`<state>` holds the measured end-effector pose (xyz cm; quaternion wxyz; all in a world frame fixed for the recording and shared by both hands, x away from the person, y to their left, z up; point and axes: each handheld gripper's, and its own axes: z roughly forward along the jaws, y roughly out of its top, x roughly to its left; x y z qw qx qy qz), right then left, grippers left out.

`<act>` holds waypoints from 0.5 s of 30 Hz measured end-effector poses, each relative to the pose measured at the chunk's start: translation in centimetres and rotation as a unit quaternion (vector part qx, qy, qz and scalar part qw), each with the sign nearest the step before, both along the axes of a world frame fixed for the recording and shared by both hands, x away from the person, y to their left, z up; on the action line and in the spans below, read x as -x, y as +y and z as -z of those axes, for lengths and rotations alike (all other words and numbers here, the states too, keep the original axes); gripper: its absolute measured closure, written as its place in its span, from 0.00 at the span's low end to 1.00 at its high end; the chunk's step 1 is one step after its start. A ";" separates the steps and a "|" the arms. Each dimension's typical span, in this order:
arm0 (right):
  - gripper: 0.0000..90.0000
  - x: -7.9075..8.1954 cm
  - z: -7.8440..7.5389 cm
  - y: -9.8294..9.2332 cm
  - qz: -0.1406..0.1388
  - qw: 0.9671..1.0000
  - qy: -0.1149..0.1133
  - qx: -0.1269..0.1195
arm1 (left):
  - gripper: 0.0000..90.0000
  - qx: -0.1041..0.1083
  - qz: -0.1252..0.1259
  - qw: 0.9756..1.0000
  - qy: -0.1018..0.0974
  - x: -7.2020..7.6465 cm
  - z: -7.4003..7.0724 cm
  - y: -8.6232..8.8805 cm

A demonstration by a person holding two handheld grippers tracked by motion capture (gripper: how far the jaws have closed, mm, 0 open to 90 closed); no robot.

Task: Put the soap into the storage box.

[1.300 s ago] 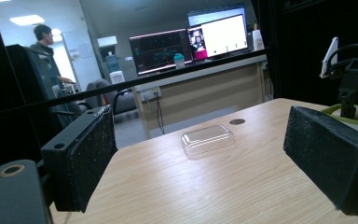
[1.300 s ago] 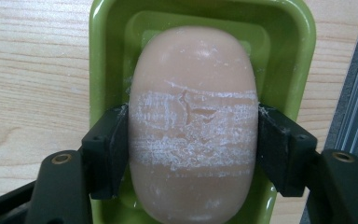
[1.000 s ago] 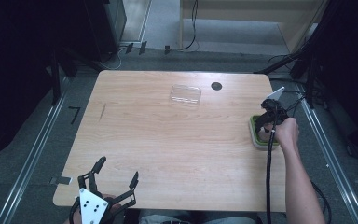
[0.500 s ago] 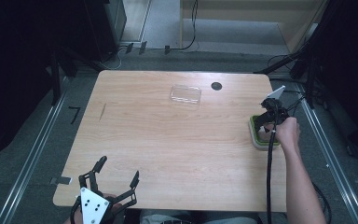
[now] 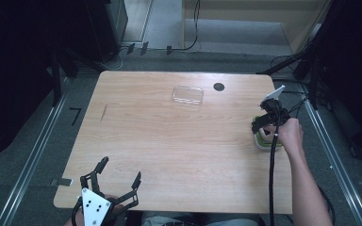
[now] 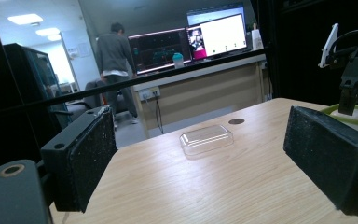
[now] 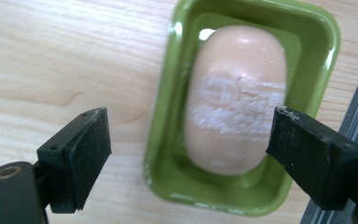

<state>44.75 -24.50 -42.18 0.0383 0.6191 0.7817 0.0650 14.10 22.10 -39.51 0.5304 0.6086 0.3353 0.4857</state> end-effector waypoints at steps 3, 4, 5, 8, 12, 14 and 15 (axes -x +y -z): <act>0.14 0.4 -0.3 0.4 -0.007 1.000 -0.005 -0.001 | 0.11 0.002 0.000 1.000 -0.001 0.1 0.0 0.0; 0.14 0.9 -0.6 0.9 -0.023 1.000 -0.006 -0.003 | 0.11 0.002 0.000 1.000 -0.001 0.1 0.0 0.0; 0.13 1.1 -0.7 1.2 -0.028 1.000 -0.006 -0.002 | 0.11 0.002 0.001 1.000 -0.002 0.1 0.0 0.0; 0.12 1.8 -0.9 1.9 -0.044 0.999 -0.006 -0.002 | 0.11 0.001 0.001 1.000 -0.001 0.1 0.0 0.0; 0.10 2.6 -1.2 2.6 -0.060 0.998 -0.003 0.000 | 0.11 0.000 0.001 1.000 -0.002 0.1 0.0 0.0; 0.09 3.6 -1.7 3.3 -0.079 0.997 -0.006 -0.003 | 0.11 -0.001 0.000 1.000 -0.001 0.2 0.0 0.0; 0.09 3.6 -1.7 3.3 -0.079 0.997 -0.006 -0.003 | 0.11 -0.001 0.001 1.000 -0.001 0.1 0.0 0.0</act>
